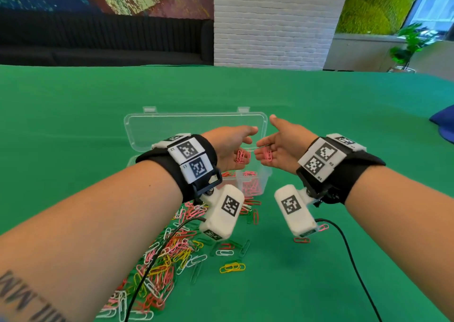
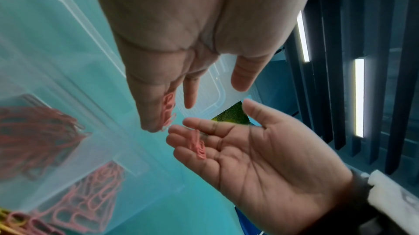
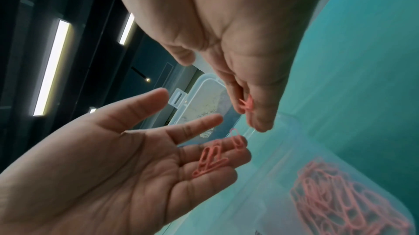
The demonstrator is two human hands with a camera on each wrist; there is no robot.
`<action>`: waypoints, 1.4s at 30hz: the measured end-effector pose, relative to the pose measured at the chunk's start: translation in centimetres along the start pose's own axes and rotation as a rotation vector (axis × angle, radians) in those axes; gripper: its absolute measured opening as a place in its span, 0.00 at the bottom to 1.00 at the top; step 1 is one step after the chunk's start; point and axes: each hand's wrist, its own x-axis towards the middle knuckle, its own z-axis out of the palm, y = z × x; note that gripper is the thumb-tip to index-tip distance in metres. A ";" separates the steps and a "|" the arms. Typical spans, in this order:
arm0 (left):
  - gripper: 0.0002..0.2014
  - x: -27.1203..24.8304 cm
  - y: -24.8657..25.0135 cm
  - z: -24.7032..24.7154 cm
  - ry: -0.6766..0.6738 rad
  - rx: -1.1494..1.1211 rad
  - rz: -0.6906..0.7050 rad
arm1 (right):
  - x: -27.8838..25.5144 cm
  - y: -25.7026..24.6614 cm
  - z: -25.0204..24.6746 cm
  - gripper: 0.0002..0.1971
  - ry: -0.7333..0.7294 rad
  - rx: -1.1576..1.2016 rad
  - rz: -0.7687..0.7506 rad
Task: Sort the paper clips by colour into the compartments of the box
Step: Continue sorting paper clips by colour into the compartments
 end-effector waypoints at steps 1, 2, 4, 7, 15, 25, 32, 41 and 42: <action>0.14 0.3 0.0 0.2 0.003 0.012 -0.001 | 0.2 0.1 0.0 0.31 -0.013 0.004 0.005; 0.15 0.6 -0.1 0.3 0.002 0.020 0.002 | 0.4 0.2 0.0 0.32 -0.028 -0.003 0.006; 0.22 1.0 -0.3 0.6 -0.006 0.035 0.013 | 0.5 0.4 -0.1 0.33 -0.058 -0.027 -0.006; 0.26 0.6 -0.5 0.5 -0.006 0.043 0.048 | 0.2 0.5 -0.5 0.31 -0.071 -0.033 -0.056; 0.02 -3.7 -2.3 -1.0 -0.026 0.487 0.279 | -3.2 2.1 -2.7 0.11 0.034 -0.359 -0.267; 0.04 -9.0 -8.4 -1.4 -0.102 1.265 0.231 | -8.6 7.3 -4.6 0.08 0.012 -1.029 -0.262; 0.06 -8.7 -9.3 -1.3 0.025 1.417 0.208 | -9.2 8.9 -4.7 0.09 -0.056 -1.406 -0.144; 0.08 -7.8 -9.2 -0.4 -0.012 1.452 0.218 | -8.2 9.6 -4.3 0.09 -0.008 -1.434 -0.135; 0.08 -7.7 -9.3 -0.5 -0.017 1.454 0.216 | -8.2 9.7 -4.3 0.10 -0.007 -1.434 -0.132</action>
